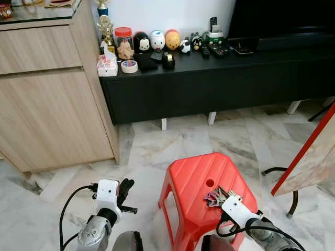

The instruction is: Hang keys on a hook

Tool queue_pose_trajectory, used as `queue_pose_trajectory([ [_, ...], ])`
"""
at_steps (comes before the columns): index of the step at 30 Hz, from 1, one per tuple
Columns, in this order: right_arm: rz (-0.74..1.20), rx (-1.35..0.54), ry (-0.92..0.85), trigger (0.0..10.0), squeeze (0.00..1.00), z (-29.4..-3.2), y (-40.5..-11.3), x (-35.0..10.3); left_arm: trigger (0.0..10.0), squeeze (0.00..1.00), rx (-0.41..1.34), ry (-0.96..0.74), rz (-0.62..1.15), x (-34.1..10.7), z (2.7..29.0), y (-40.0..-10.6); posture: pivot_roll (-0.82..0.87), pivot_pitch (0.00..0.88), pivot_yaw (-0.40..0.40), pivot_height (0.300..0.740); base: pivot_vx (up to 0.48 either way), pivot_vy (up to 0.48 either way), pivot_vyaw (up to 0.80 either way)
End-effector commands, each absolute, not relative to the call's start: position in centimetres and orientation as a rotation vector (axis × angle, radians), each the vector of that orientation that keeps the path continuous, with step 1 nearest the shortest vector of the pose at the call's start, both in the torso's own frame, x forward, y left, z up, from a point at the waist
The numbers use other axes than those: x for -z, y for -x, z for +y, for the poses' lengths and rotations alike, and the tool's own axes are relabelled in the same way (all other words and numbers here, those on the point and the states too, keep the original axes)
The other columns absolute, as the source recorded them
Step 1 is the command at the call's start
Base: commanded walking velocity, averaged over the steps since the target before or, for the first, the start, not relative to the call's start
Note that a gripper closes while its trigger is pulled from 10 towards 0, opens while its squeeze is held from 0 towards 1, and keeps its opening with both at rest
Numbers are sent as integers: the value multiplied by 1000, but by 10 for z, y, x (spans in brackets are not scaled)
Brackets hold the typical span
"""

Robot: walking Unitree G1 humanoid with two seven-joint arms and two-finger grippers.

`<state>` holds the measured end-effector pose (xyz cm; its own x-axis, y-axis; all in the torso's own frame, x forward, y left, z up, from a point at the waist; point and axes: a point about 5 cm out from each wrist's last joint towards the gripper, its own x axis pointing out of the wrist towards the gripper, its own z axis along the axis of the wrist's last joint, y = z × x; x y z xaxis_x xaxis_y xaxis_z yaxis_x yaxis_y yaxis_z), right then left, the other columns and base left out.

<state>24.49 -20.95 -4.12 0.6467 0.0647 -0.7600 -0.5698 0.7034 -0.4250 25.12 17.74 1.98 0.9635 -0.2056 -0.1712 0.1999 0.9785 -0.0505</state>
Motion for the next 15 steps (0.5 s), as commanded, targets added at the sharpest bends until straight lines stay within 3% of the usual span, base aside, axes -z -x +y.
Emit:
queue_pose_trajectory([
  [1, 773, -378, 725, 0, 0, -211, -252, 36, 10000, 0, 211, 26, 215, -13, 176, -248, 4, 25, -29, 615, 0, 0, 0],
  [15, 688, -339, 631, 0, 0, -202, -259, 30, 10000, 0, 198, 17, 217, -13, 181, -247, 8, 19, -32, 615, 0, 0, 0],
])
